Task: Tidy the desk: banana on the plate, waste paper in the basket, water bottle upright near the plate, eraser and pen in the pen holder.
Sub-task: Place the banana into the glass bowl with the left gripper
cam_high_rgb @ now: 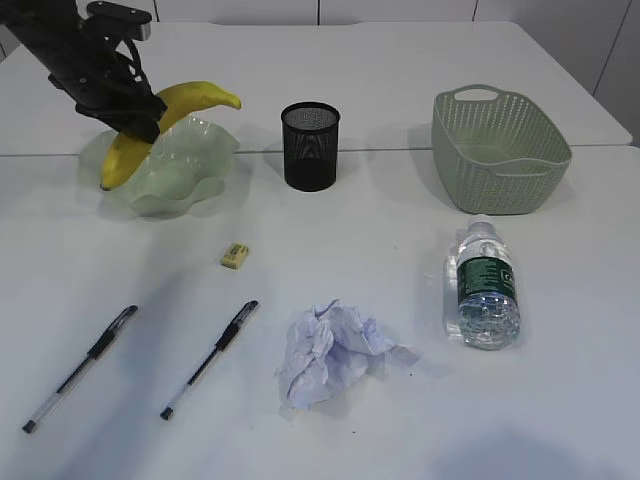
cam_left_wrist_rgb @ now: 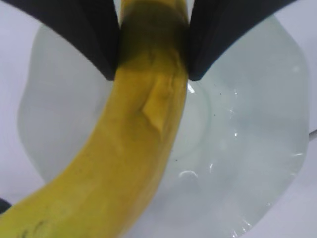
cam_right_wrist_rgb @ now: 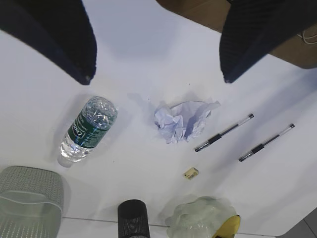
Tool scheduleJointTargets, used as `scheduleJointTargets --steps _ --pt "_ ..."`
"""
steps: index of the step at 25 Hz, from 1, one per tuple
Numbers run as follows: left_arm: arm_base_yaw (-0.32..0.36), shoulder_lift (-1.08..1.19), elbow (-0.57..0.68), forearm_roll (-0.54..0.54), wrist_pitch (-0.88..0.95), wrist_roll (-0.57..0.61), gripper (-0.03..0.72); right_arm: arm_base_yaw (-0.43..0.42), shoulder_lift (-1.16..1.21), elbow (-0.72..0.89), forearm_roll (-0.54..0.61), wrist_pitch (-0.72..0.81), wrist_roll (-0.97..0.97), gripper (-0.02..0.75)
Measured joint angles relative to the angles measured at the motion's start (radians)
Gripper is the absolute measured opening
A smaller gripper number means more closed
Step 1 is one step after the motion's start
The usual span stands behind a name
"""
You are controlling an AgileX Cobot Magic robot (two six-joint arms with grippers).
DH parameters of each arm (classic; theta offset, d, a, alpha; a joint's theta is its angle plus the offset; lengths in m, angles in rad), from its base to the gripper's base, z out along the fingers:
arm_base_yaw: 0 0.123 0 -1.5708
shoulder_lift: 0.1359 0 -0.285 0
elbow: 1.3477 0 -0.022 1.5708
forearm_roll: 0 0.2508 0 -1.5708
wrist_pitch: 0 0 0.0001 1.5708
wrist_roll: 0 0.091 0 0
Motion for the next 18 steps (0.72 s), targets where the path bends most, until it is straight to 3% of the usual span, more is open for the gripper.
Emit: scheduleJointTargets --steps 11,18 --pt "0.000 0.055 -0.022 0.062 0.002 -0.040 0.300 0.000 0.000 0.000 0.000 0.000 0.002 0.573" --pt "0.000 0.056 -0.022 0.067 -0.006 -0.061 0.403 0.000 0.000 0.000 0.000 0.000 0.002 0.573"
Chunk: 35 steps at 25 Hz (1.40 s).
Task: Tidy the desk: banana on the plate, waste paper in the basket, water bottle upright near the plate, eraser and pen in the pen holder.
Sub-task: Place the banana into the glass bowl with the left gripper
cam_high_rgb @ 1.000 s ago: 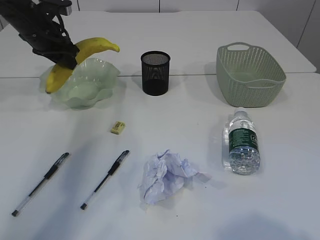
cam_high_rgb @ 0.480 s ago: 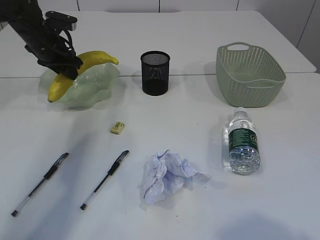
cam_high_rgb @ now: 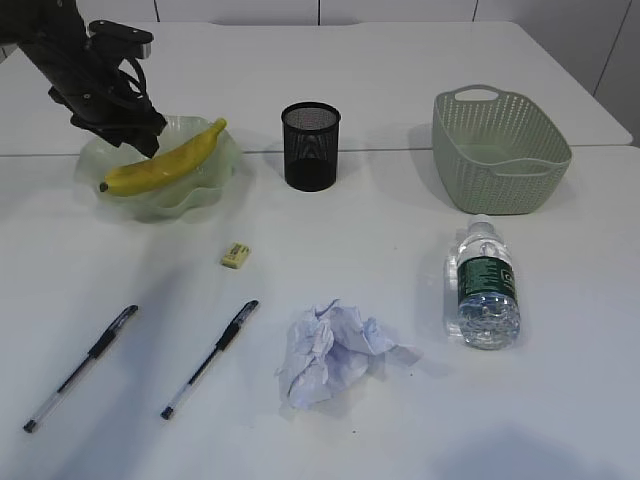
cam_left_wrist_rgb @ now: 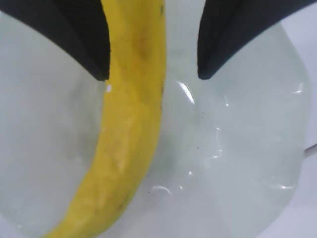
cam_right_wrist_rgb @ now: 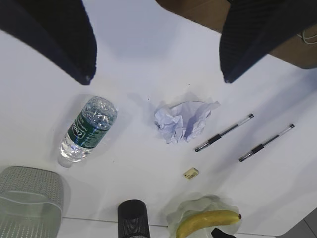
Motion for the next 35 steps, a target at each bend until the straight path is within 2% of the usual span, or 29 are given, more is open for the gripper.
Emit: scheduleJointTargets --steps 6,18,25,29,35 --pt "0.000 -0.011 -0.021 0.004 0.060 -0.011 0.413 0.000 0.000 0.000 0.000 0.000 0.000 0.573" --pt "0.000 -0.163 -0.059 0.006 0.334 -0.029 0.414 0.000 0.000 0.000 0.000 0.000 0.000 0.573" --pt "0.000 -0.209 -0.055 0.004 0.359 -0.088 0.414 0.000 0.000 0.000 0.000 0.001 0.000 0.573" --pt "0.000 -0.265 0.015 0.000 0.359 -0.115 0.414 0.000 0.000 0.000 0.000 0.007 0.000 0.573" --pt "0.000 -0.396 0.237 0.000 0.359 -0.133 0.414 0.000 0.000 0.000 0.008 0.023 0.000 0.573"
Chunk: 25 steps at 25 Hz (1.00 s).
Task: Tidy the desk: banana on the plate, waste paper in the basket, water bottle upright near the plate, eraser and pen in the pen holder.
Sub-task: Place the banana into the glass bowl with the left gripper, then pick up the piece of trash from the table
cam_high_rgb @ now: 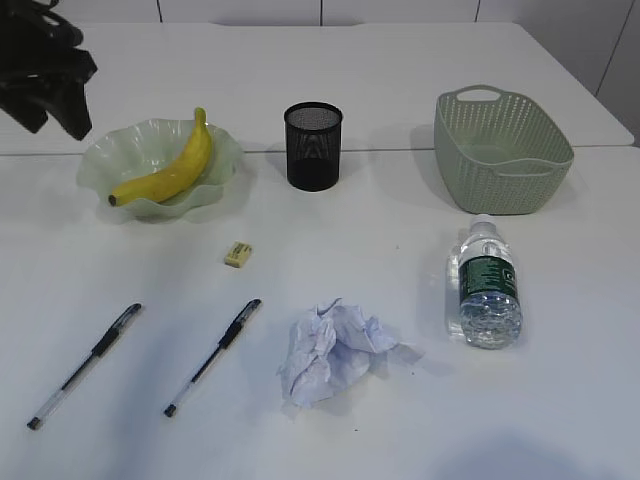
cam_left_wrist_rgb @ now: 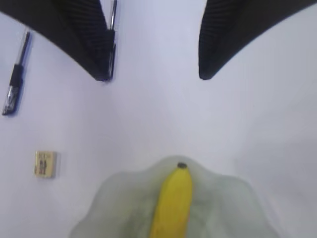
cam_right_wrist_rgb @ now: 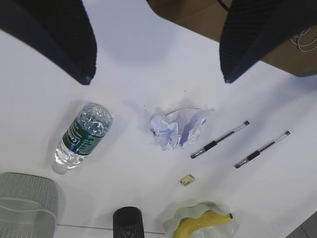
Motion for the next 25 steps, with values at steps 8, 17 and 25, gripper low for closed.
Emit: scheduleJointTargets --steps 8,17,25 --pt "0.000 -0.283 0.409 -0.002 -0.132 -0.025 0.414 0.000 0.000 0.000 0.022 0.000 -0.087 0.573" --pt "0.000 -0.641 0.832 -0.002 -0.289 -0.050 0.414 0.000 0.069 0.000 0.104 0.000 -0.233 0.573" --pt "0.000 -0.867 0.992 -0.002 -0.312 -0.051 0.414 0.000 0.146 0.000 0.110 0.000 -0.330 0.573"
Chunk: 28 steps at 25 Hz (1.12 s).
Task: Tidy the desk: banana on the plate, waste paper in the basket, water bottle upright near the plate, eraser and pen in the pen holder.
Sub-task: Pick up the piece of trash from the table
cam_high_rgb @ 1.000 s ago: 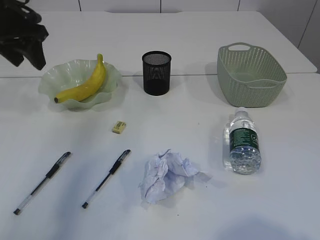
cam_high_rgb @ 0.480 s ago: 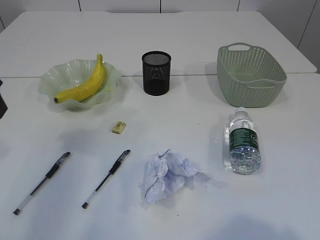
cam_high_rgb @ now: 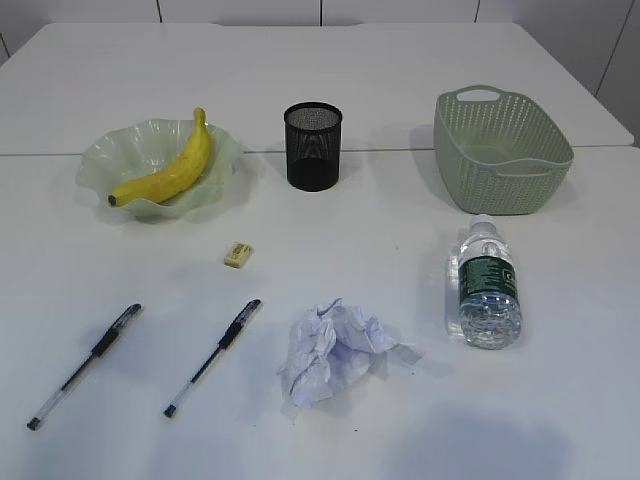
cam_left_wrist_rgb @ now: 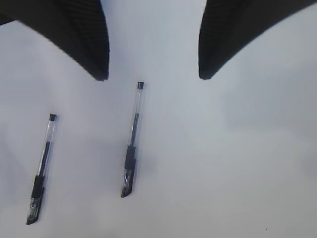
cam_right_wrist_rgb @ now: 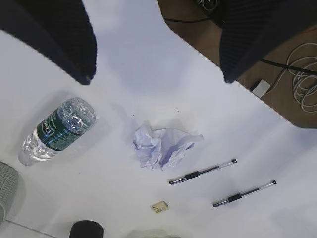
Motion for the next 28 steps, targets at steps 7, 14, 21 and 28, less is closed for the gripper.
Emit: scheduleJointTargets --steps 7,14,21,28 --pt "0.000 -0.065 0.049 -0.002 0.006 -0.002 0.414 0.000 0.050 0.000 0.114 -0.004 -0.210 0.573" --pt "0.000 -0.065 0.049 -0.002 0.008 -0.003 0.414 0.000 0.137 0.000 0.205 -0.018 -0.399 0.573" --pt "0.000 -0.065 0.049 -0.002 0.008 -0.003 0.409 0.000 0.271 0.000 0.273 -0.063 -0.551 0.573" --pt "0.000 -0.065 0.049 -0.002 0.008 -0.003 0.386 0.000 0.415 0.000 0.343 -0.105 -0.712 0.573"
